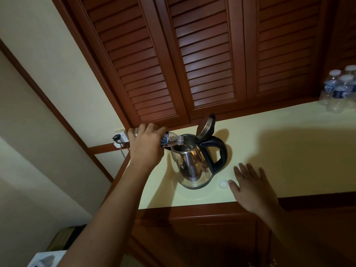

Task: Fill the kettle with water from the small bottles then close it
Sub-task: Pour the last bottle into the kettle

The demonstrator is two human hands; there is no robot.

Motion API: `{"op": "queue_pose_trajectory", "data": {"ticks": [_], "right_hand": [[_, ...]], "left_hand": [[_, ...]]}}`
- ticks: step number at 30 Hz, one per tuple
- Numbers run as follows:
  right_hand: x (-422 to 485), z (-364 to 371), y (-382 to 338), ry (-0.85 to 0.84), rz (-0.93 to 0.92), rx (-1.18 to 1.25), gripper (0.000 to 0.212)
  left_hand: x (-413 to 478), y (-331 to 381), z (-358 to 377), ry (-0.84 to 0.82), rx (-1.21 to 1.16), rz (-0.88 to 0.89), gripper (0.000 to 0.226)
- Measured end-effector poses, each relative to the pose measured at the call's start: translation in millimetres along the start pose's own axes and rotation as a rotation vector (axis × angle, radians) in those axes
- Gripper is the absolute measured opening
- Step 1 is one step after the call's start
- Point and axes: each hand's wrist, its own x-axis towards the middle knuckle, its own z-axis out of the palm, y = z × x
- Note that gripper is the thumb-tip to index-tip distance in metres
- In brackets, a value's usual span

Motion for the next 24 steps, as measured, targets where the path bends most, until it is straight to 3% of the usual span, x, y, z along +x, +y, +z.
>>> {"op": "queue_pose_trajectory", "data": {"ticks": [17,24], "right_hand": [[-0.7,0.7,0.3,0.018,-0.004,0.033,0.069],[-4.2,1.9,1.5,0.17,-0.017,0.101,0.054]], "left_hand": [[8.4,7.1,-10.6,0.058,0.223,0.178,0.063],[-10.1,5.7,-5.5,0.093,0.198,0.04,0.06]]}}
